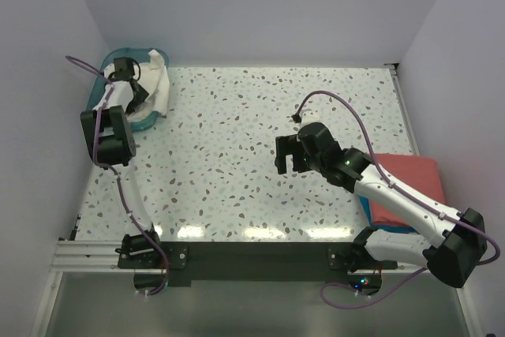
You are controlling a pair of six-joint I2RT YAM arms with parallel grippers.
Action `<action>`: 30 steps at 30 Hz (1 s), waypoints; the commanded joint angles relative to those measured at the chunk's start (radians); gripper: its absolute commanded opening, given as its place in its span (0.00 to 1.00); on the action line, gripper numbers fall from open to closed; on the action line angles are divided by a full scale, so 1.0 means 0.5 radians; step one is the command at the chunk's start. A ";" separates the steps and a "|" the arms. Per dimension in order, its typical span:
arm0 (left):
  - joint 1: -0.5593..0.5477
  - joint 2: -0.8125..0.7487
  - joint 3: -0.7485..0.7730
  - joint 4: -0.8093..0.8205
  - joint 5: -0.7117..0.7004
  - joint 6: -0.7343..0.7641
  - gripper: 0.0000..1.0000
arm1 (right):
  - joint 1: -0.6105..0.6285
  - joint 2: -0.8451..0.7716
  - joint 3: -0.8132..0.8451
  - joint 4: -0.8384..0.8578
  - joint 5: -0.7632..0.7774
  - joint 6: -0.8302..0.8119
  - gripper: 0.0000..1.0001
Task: Fold and stack the t-shirts
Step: Grab the tshirt from the pile
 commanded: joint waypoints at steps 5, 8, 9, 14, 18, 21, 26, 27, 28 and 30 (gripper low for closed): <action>0.046 -0.115 0.041 0.139 0.182 0.029 0.03 | -0.001 0.032 0.003 0.052 -0.036 -0.023 0.99; 0.049 -0.201 0.133 0.133 0.219 0.084 0.00 | -0.001 0.029 0.009 0.052 -0.039 -0.029 0.99; 0.049 -0.271 0.146 0.136 0.222 0.106 0.00 | -0.001 0.029 0.009 0.049 -0.039 -0.026 0.99; 0.046 -0.526 0.210 0.225 0.347 0.155 0.00 | -0.001 0.038 0.015 0.058 -0.042 -0.032 0.99; 0.040 -0.777 0.262 0.287 0.519 0.170 0.00 | 0.002 0.053 0.021 0.058 -0.039 -0.029 0.99; 0.009 -0.934 0.275 0.357 0.676 0.186 0.00 | -0.001 0.068 0.027 0.061 -0.027 -0.026 0.99; -0.190 -1.128 0.443 0.357 0.799 0.296 0.00 | -0.001 0.069 0.055 0.046 0.016 -0.029 0.99; -0.227 -1.180 0.513 0.354 0.820 0.339 0.00 | -0.001 0.065 0.070 0.040 0.022 -0.029 0.99; -0.315 -1.201 0.556 0.348 0.872 0.360 0.00 | -0.001 0.059 0.076 0.033 0.038 -0.032 0.99; -0.408 -1.260 0.670 0.333 0.927 0.422 0.00 | -0.001 0.032 0.098 0.015 0.075 -0.039 0.99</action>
